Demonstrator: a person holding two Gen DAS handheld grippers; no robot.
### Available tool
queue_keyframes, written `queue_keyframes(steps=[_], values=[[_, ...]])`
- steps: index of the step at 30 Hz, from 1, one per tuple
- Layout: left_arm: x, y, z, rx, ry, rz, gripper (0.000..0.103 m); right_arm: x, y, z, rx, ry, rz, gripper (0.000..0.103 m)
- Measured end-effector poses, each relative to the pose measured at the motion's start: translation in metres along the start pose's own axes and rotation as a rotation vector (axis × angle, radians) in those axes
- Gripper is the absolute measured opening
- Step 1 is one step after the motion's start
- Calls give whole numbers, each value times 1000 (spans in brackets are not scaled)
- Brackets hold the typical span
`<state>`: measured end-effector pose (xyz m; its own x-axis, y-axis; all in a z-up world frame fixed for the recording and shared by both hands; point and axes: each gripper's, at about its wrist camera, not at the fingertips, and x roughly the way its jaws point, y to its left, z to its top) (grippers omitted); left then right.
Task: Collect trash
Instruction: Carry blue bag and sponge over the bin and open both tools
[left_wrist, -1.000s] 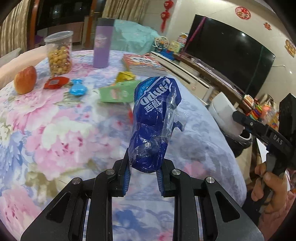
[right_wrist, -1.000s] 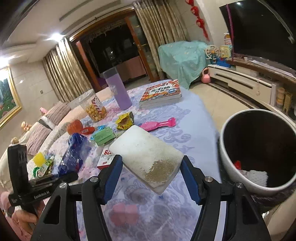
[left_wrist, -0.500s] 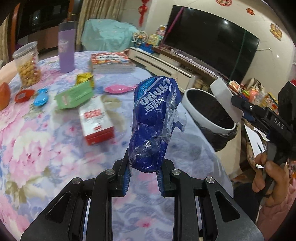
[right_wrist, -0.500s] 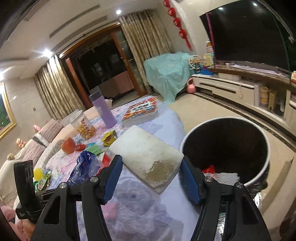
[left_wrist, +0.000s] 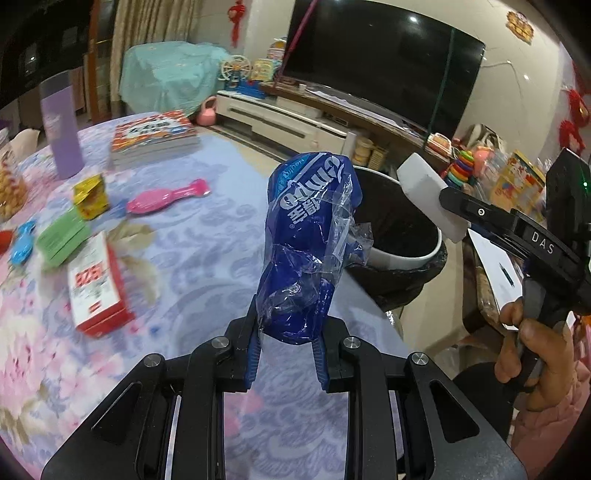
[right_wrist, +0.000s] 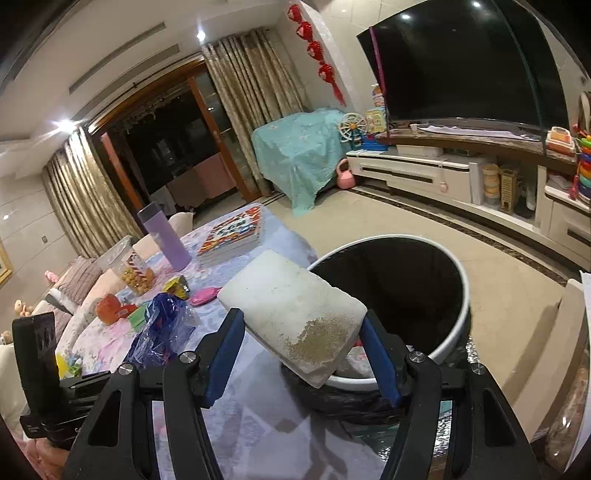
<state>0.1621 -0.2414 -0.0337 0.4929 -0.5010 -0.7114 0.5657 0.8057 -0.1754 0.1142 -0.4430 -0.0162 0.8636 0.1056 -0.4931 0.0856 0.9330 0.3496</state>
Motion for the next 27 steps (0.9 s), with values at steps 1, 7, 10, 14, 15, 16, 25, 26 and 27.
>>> queue_keyframes(steps=[1,7,10,14,15,16,25,26,27], values=[[2,-3,2,6,3,-3,22,0,-3,1,4,0,-4,65],[15,-14,10,29,17,-12,22,-2,-18,5,15,-2,-22,65],[21,-18,15,40,28,-15,22,-2,-26,7,18,1,-27,65],[28,-26,22,59,36,-12,22,1,-36,10,28,6,-38,65],[31,-29,25,68,40,-9,22,1,-38,11,30,7,-41,65],[33,-31,27,75,44,-6,22,2,-41,11,31,8,-44,65],[57,-51,47,132,72,-9,22,7,-54,14,41,21,-70,66],[59,-52,50,136,74,-9,22,7,-55,15,38,23,-74,66],[63,-54,53,142,79,-11,22,8,-55,15,34,25,-76,66]])
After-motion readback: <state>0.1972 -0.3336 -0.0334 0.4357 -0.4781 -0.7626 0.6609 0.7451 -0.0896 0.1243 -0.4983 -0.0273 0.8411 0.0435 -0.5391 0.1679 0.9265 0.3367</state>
